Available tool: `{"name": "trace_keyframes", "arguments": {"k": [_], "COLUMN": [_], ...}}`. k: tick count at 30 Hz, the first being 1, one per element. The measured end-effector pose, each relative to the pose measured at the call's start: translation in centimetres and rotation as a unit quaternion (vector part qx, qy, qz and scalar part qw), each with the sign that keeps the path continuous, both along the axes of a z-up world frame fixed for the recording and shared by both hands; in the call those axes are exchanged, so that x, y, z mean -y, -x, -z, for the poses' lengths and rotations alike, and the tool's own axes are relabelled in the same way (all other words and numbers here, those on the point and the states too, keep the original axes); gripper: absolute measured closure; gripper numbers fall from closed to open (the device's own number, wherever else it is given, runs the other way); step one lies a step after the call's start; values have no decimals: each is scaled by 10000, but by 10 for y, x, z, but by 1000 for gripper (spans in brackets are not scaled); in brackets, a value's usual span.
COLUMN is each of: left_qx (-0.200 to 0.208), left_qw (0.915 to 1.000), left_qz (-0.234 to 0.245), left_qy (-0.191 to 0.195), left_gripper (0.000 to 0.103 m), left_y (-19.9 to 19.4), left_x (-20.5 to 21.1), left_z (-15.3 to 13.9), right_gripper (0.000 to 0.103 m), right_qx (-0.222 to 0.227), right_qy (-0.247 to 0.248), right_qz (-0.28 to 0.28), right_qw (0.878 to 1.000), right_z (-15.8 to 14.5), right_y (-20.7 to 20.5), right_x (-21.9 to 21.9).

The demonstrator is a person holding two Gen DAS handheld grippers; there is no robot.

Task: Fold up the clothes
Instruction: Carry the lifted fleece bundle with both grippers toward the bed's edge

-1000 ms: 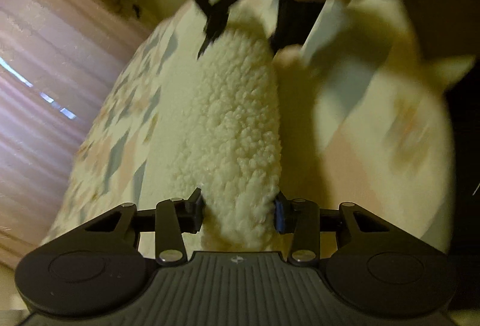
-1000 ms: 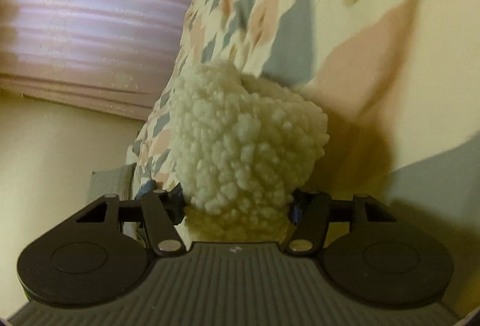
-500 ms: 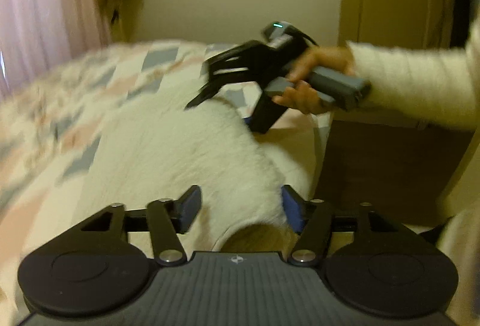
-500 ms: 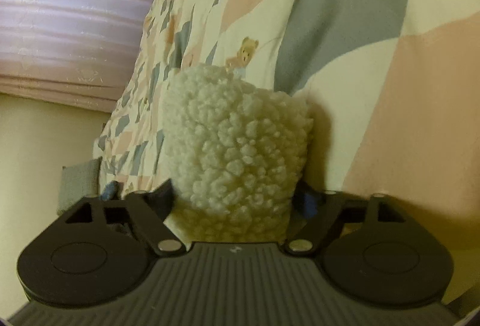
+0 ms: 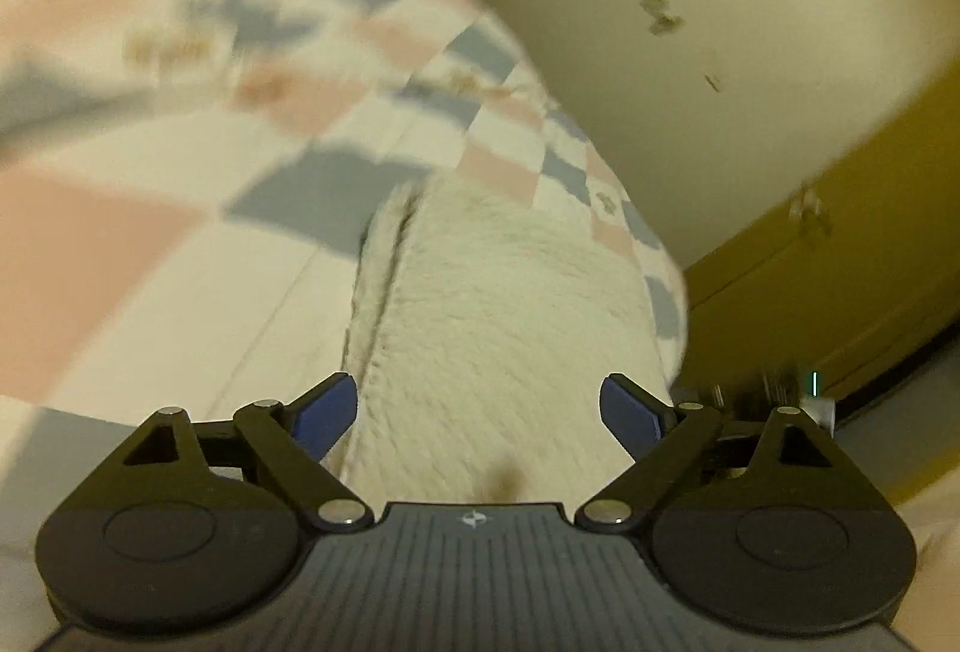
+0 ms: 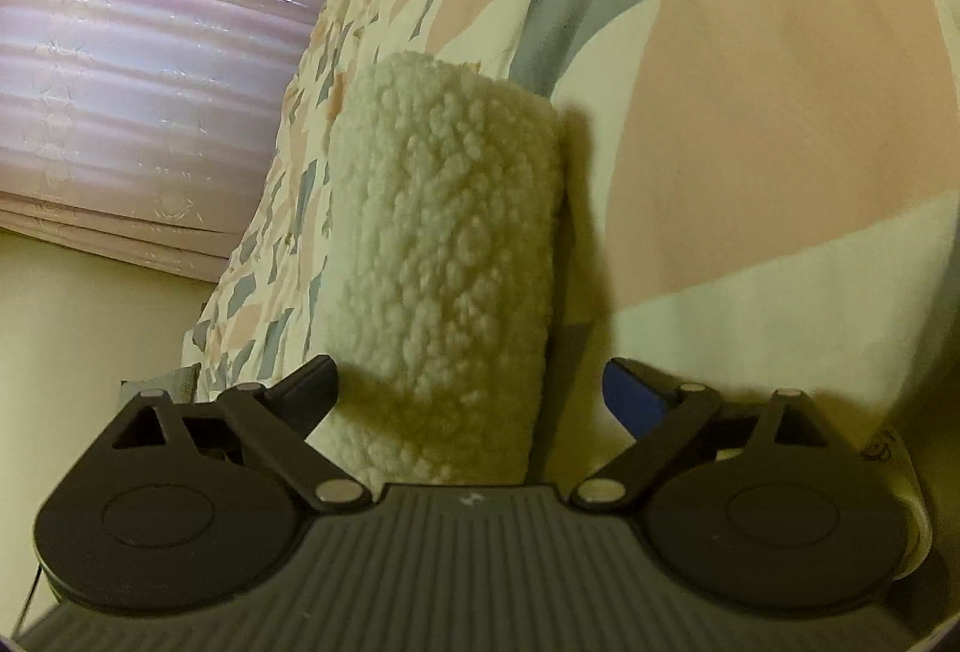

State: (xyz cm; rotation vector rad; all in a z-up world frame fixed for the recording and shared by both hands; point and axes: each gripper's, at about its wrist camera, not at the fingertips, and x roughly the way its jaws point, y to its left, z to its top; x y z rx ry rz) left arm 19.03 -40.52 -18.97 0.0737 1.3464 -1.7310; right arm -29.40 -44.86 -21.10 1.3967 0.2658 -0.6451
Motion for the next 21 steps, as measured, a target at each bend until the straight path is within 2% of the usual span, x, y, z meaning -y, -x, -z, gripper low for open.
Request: {"name": "trace_keyframes", "arguments": {"k": [2, 3, 9, 14, 16, 18, 21], "left_qx": [-369, -475, -1188, -1302, -1303, -1227, -1307], "left_qw": [9986, 9978, 9922, 9890, 9875, 9874, 9874], "left_qz": [-19, -5, 194, 659, 848, 985, 883], "left_qy": [-390, -459, -311, -256, -241, -194, -140], "left_gripper": [13, 13, 8, 11, 36, 40, 53], "left_y": [-6, -6, -10, 12, 23, 32, 31], "left_x": [18, 23, 42, 60, 65, 68, 64], "left_z": [27, 37, 66, 70, 68, 64, 63], "right_gripper": [9, 9, 7, 6, 6, 6, 6], "right_qx": [-22, -23, 44, 193, 203, 184, 194], "right_qy": [87, 122, 137, 86, 81, 86, 92], "right_qz": [60, 87, 223, 453, 506, 545, 559], "right_qw": [9999, 9999, 9996, 9988, 9985, 9983, 9982], "right_z": [-2, -3, 3, 11, 12, 12, 13], "right_y": [-3, -4, -9, -9, -11, -11, -14], "right_x": [0, 1, 2, -3, -3, -3, -1]}}
